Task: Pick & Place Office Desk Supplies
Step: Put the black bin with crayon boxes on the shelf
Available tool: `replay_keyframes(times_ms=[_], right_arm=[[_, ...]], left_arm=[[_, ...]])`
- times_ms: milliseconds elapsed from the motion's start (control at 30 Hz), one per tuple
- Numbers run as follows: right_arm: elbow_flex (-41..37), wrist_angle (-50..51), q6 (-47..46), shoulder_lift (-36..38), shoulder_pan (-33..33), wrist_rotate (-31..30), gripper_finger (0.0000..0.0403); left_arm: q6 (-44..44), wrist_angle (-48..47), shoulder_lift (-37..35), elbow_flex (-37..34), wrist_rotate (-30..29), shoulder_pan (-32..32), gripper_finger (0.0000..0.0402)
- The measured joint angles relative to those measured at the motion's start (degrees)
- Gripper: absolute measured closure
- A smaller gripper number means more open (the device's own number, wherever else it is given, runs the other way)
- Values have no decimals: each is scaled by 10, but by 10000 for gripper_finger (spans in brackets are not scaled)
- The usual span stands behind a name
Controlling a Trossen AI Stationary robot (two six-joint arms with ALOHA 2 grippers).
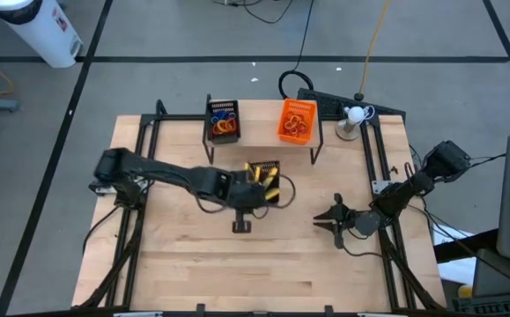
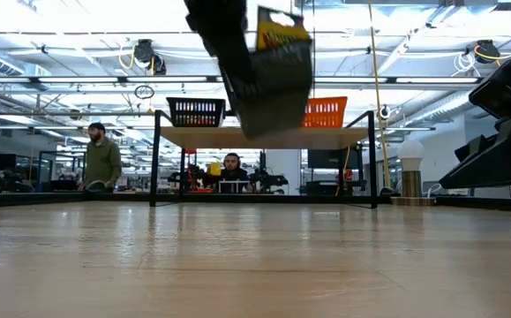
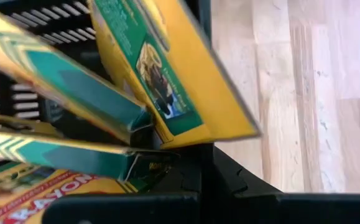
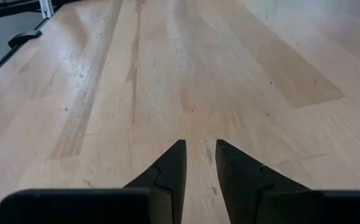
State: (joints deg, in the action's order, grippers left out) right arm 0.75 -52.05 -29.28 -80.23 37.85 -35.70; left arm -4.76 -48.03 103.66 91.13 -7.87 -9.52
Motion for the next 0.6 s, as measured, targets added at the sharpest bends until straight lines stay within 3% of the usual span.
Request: replay_keyframes(times_ms=[233, 600], right_arm=[[0, -5, 0, 0, 0, -1, 328], [0, -35, 17, 0, 0, -2, 328]], left_arm=[[-5, -29, -63, 1, -12, 42, 401], [56, -35, -68, 1, 16, 136, 401]])
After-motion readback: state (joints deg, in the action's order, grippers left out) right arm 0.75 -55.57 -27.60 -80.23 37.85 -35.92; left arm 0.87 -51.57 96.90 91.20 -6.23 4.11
